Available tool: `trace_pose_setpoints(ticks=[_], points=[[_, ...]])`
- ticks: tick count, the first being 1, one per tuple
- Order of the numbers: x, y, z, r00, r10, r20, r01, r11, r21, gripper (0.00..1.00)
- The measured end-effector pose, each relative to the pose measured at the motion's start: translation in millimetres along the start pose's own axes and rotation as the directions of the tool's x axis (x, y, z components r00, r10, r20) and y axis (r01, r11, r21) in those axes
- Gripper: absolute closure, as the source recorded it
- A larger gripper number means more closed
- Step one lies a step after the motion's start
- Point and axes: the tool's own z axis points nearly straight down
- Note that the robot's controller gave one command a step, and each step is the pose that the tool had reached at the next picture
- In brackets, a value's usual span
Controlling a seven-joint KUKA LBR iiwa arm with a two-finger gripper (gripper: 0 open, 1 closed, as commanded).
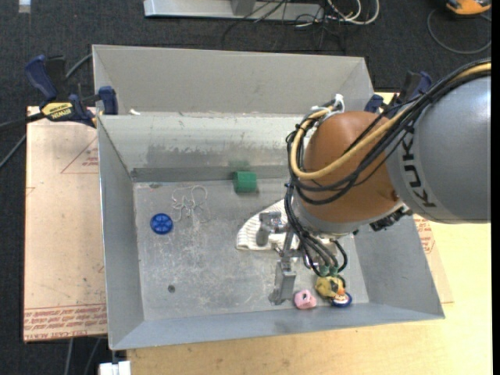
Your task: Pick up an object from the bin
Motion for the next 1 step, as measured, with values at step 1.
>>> trace_pose_setpoints(ticks=[1], points=[[-1.8, -0.6, -4.1, 1.0, 0.004, 0.008, -0.004, 1.0, -0.001, 0.0]])
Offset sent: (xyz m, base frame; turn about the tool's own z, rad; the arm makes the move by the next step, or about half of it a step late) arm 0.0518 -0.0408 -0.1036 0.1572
